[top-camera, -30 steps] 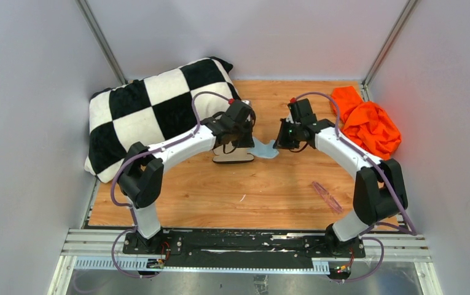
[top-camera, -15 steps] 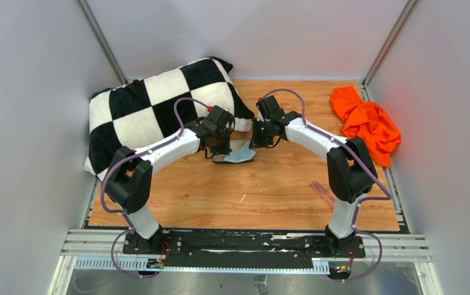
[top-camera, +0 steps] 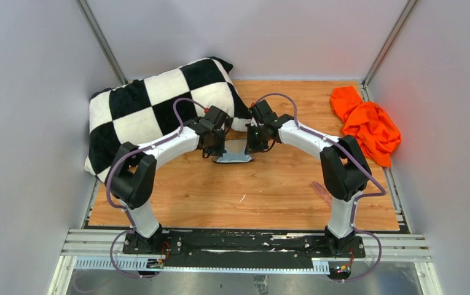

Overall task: Organize the sunglasses
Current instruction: Place the glasses cleaning cloth in the sunglasses case.

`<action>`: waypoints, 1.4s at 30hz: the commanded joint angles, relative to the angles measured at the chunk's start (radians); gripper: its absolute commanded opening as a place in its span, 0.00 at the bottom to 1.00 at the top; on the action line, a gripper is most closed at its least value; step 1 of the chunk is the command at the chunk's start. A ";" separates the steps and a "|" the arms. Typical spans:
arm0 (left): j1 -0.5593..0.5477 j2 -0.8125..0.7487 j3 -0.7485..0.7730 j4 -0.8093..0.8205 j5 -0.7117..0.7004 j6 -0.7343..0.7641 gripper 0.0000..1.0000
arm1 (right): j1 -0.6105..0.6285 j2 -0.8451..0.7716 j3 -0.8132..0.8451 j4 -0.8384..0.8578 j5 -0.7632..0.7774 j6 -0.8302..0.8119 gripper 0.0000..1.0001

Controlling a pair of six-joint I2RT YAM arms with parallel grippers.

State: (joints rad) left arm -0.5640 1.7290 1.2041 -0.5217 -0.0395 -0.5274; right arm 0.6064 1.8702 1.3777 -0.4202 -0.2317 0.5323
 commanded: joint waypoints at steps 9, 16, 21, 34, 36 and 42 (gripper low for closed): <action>0.009 0.101 -0.024 0.021 -0.042 0.030 0.00 | 0.015 0.078 -0.009 -0.027 0.046 -0.012 0.00; 0.010 0.101 -0.037 0.040 -0.042 0.040 0.00 | 0.011 0.089 -0.019 -0.026 0.047 -0.007 0.00; 0.010 0.094 -0.048 0.032 -0.031 0.040 0.00 | 0.010 0.088 -0.030 -0.023 0.073 -0.016 0.00; 0.007 0.035 -0.111 0.044 -0.055 0.023 0.00 | 0.012 0.100 -0.044 -0.018 0.073 -0.023 0.00; 0.007 0.027 -0.110 0.039 -0.067 0.018 0.00 | 0.012 0.093 -0.052 -0.015 0.079 -0.021 0.00; 0.005 0.005 -0.098 0.025 -0.076 0.019 0.15 | 0.013 0.083 -0.062 -0.005 0.066 -0.031 0.00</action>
State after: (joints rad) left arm -0.5621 1.7691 1.1122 -0.4606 -0.0769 -0.5102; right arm 0.6083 1.9499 1.3361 -0.4042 -0.1802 0.5228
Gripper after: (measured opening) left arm 0.110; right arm 0.009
